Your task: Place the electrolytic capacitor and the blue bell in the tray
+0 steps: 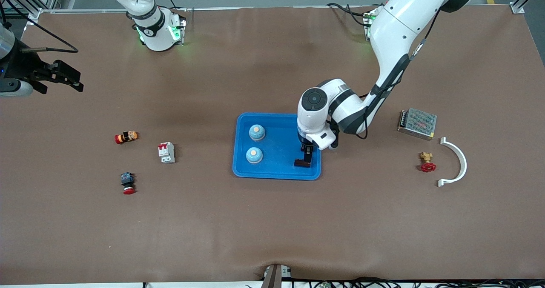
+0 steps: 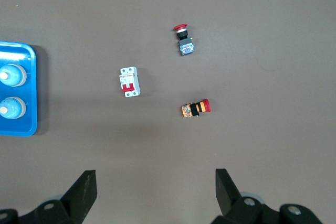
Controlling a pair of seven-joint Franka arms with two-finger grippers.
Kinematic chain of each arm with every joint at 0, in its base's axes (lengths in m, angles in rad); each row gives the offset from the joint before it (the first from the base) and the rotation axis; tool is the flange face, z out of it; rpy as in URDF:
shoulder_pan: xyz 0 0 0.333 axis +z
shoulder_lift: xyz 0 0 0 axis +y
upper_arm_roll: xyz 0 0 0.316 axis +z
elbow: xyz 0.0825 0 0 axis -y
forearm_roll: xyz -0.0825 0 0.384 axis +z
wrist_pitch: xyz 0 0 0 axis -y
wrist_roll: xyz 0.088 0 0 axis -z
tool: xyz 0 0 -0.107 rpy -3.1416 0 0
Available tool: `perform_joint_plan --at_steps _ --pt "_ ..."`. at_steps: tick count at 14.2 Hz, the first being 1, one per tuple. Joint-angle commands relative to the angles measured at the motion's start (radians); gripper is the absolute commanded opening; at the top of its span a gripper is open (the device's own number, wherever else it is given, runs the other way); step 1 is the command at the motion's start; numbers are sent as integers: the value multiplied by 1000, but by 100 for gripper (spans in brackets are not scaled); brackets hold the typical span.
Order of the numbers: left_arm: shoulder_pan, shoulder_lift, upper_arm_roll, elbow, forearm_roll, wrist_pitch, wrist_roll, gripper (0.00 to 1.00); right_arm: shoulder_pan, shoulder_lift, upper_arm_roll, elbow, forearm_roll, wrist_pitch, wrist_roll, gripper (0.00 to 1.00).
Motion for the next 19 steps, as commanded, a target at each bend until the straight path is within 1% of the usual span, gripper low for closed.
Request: perform_joint_plan --at_steps 1,5,7,10,12,17,19 --pt "-1 -44 -4 0 -6 -52 -18 100 -16 15 9 29 4 -16 0 100" --pt "25 -69 -12 0 -21 -95 80 100 -13 13 9 29 4 -14 0 100" --pt "52 -90 -15 3 -79 -130 213 100 -14 13 9 35 4 -14 0 100" --pt "115 -106 -14 44 -160 -167 385 100 -17 13 9 52 4 -14 0 100" --pt "158 -104 -14 66 -164 -170 450 100 -19 13 9 57 4 -14 2 100" --pt "250 -104 -10 83 -162 -170 640 100 -20 16 9 66 4 -14 0 100" --pt "307 -104 -10 100 -165 -170 747 100 -20 18 9 69 4 -14 0 100"
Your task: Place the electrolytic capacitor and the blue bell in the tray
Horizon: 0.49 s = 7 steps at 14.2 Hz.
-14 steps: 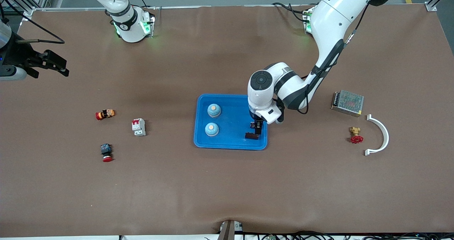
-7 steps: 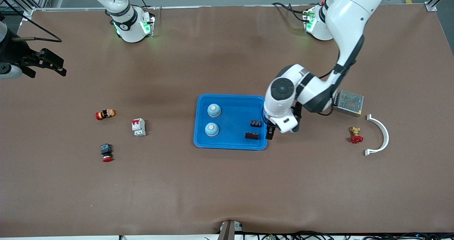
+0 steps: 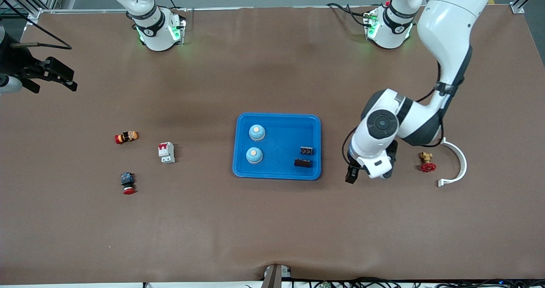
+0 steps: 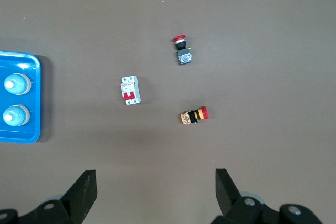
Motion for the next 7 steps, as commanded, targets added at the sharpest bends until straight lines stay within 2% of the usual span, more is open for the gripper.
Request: perform_joint_plan --at_steps 1,7 --pt "81 -7 -8 25 -23 -24 142 100 -20 17 12 32 4 -14 0 100" --pt "228 1 -2 41 -9 -49 496 100 -20 17 12 34 4 -14 0 100"
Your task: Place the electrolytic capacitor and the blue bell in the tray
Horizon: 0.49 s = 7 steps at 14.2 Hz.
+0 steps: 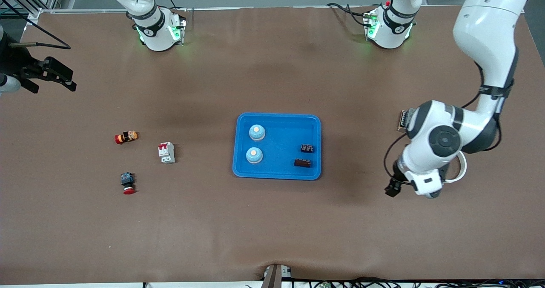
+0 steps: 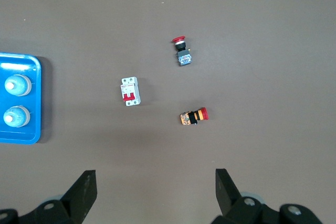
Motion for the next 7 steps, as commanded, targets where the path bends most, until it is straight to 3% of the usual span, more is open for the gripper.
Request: perform_joint_plan --at_steps 1,7 --pt "26 3 -4 12 -10 -28 137 100 -20 15 12 28 4 -14 0 100" --pt "60 21 19 55 -10 -28 314 100 -20 15 12 28 4 -14 0 100"
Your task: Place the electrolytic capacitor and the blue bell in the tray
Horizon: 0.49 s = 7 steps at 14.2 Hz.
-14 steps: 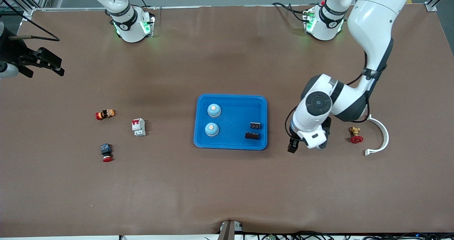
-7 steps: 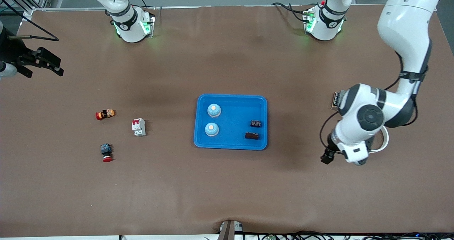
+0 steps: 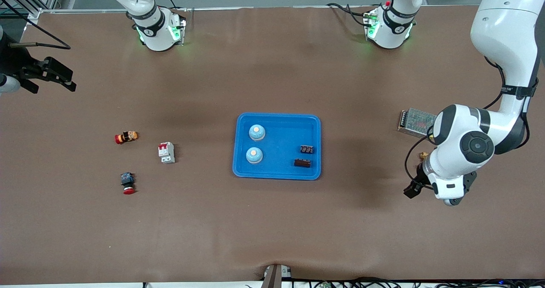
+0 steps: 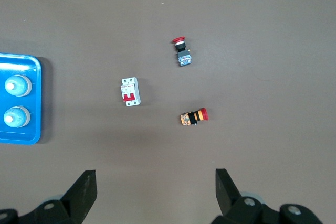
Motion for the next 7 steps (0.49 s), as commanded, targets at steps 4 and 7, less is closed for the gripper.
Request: perform_joint_plan --at_steps 4,7 --pt "-118 14 149 49 -53 -24 90 100 -19 13 12 26 4 -14 0 100" --pt "-183 -16 249 55 -192 -31 183 100 -19 15 12 26 4 -14 0 100"
